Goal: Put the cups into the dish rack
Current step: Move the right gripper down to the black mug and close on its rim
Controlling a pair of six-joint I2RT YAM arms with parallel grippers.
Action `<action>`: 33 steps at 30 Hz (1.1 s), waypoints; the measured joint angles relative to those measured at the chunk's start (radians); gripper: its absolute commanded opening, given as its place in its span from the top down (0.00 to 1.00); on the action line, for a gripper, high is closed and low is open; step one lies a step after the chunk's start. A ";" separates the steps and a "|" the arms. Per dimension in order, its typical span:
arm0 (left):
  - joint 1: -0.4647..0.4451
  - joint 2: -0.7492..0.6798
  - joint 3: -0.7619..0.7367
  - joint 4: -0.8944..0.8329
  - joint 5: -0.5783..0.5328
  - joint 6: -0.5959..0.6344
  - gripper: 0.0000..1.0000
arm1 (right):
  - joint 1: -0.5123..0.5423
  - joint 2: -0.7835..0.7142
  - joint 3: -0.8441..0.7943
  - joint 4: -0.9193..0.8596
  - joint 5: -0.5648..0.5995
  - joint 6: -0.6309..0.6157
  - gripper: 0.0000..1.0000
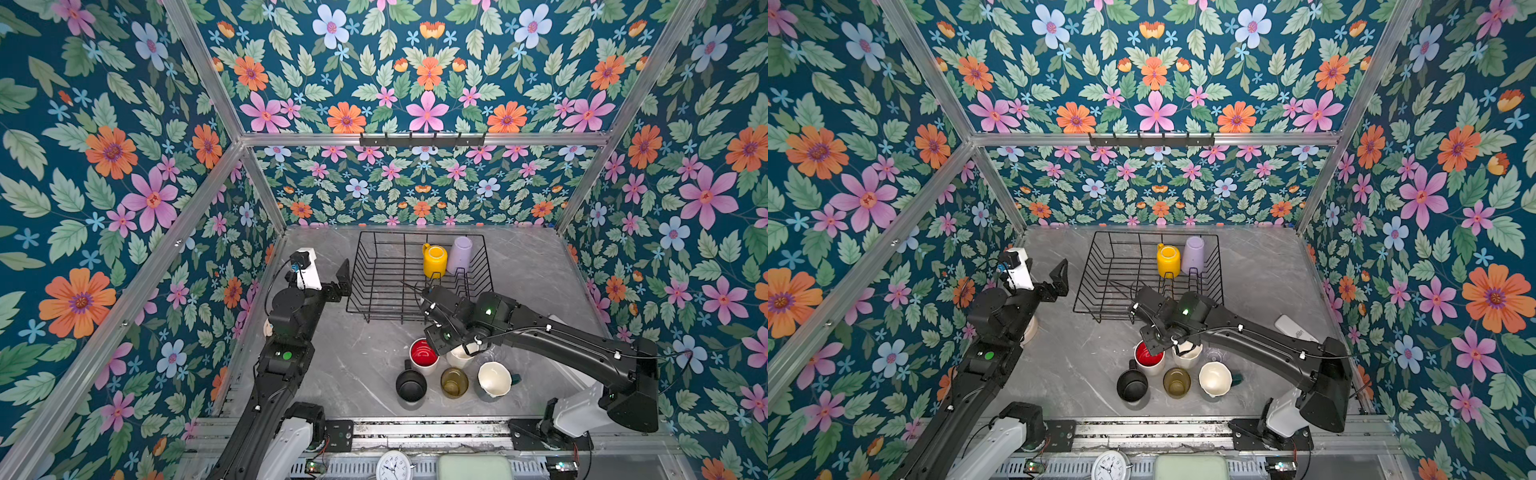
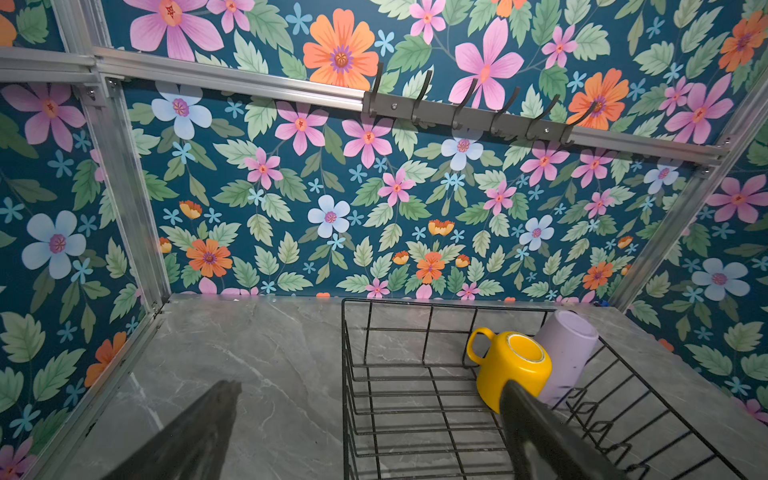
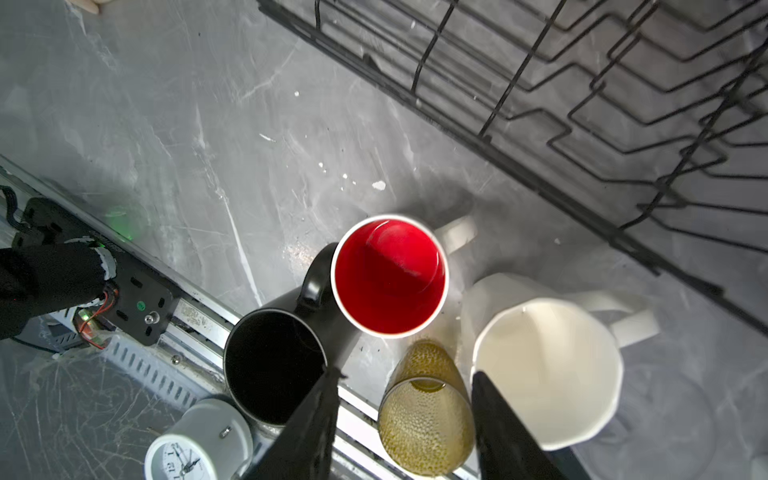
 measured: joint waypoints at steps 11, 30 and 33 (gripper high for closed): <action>0.002 -0.022 0.000 -0.015 -0.014 0.000 0.00 | 0.166 0.105 -0.045 0.069 -0.037 0.203 0.57; 0.003 -0.040 0.000 -0.018 -0.014 0.000 0.00 | 0.225 0.212 -0.121 0.117 -0.042 0.372 0.64; 0.003 -0.040 0.000 -0.018 -0.014 0.000 0.00 | 0.225 0.220 -0.127 0.126 -0.049 0.385 0.66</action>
